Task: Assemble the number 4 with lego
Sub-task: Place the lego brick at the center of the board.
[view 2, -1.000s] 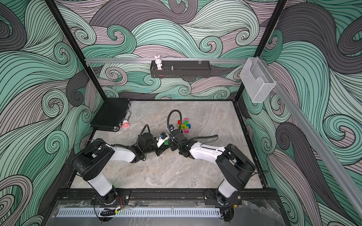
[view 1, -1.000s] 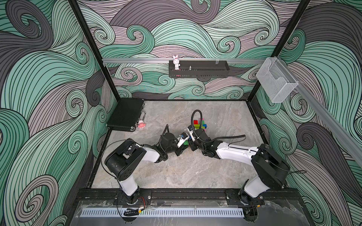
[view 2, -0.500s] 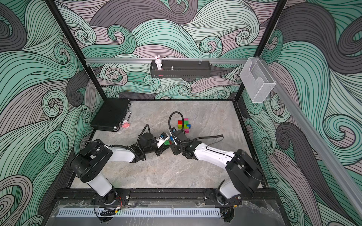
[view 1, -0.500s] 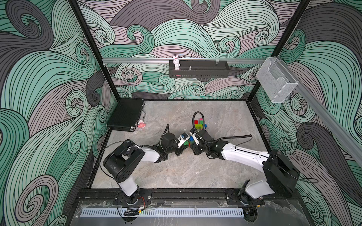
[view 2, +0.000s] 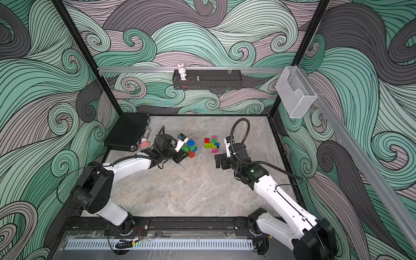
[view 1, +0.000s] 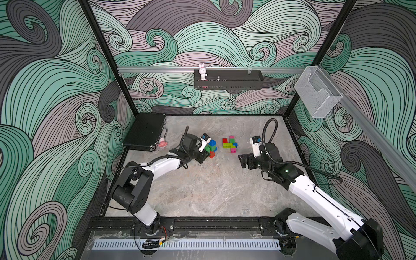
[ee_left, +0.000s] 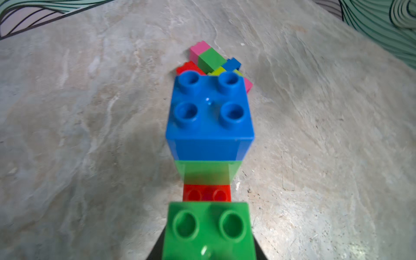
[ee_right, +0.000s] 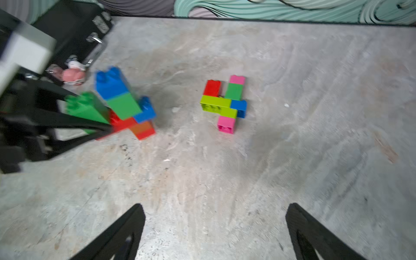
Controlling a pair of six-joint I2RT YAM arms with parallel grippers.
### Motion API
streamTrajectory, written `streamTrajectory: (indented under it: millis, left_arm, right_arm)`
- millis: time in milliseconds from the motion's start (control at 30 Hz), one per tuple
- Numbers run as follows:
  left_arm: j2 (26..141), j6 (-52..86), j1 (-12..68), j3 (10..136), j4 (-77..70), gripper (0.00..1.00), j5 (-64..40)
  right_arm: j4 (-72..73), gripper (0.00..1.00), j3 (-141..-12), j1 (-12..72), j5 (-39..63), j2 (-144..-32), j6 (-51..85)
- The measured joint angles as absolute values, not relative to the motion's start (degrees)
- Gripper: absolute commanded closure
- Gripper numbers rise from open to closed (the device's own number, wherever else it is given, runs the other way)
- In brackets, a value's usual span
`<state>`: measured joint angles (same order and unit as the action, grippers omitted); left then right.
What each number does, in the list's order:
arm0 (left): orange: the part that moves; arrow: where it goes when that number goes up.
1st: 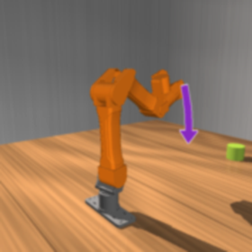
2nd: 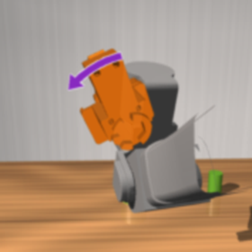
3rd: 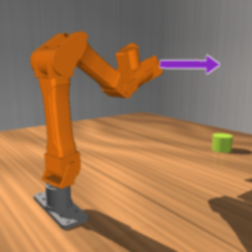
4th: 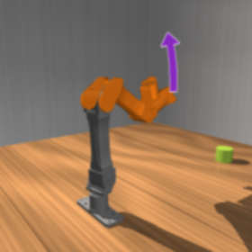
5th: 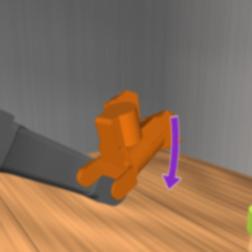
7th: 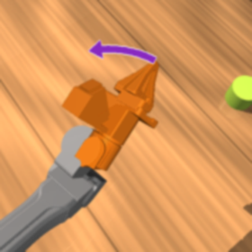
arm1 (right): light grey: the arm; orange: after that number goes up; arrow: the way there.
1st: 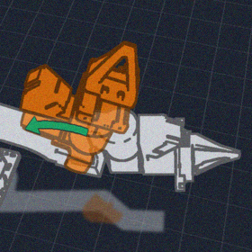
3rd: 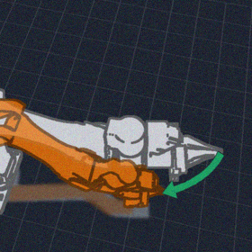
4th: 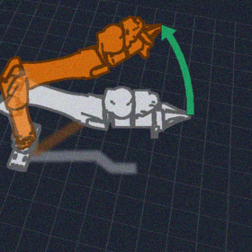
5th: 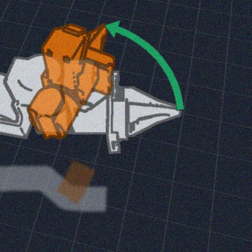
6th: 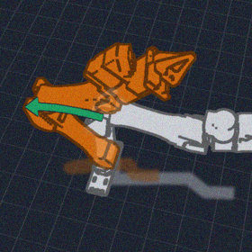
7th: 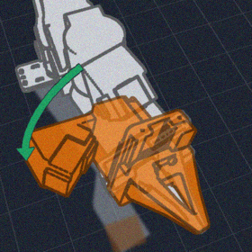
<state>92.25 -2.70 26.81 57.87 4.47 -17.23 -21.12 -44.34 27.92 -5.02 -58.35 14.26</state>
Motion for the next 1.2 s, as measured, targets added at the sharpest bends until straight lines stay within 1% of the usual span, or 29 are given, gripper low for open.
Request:
streamTrajectory:
  millis: [200,400,600,867,967,1067,1100,1167,1200]
  left_arm:
    - [101.56,0.45,19.99,79.24,24.8,1.0,-25.67]
    - [115.55,0.6,15.22,94.83,43.03,1.0,-37.8]
    - [130.54,0.54,13.02,108.57,55.9,1.0,-44.64]
    - [145.32,-1.06,12.91,129.36,67.18,1.0,-50.65]
    - [149.12,-1.83,12.8,134.02,70.06,0.96,-53.89]
    - [151.28,-1.93,12.78,135.0,71.59,0.89,-56.84]
    - [151.65,-1.93,12.75,135.0,71.94,0.87,-57.6]
    - [152.09,-1.83,12.6,135.0,72.42,0.78,-58.57]
    - [152.18,-1.76,12.56,135.0,72.4,0.76,-58.78]
  right_arm:
    - [-21.93,0.01,-41.45,24.49,-5.13,-57.58,18.35]
    - [-21.67,0.01,-38.35,23.79,-4.82,-54.43,20.62]
    - [-22.37,0.01,-37.87,23.46,-4.51,-53.06,20.56]
    - [-25.15,0.01,-37.87,23.29,-4.49,-51.24,20.16]
    - [-26.39,0.01,-37.87,23.2,-4.51,-50.63,20.14]
    - [-27.38,0.01,-37.71,23.18,-4.54,-49.71,20.08]
    - [-27.49,0.01,-37.6,23.18,-4.54,-49.41,20.08]
    - [-27.7,0.01,-37.39,23.18,-4.54,-48.77,20.03]
    - [-27.73,0.01,-37.23,23.16,-4.56,-48.58,20.01]
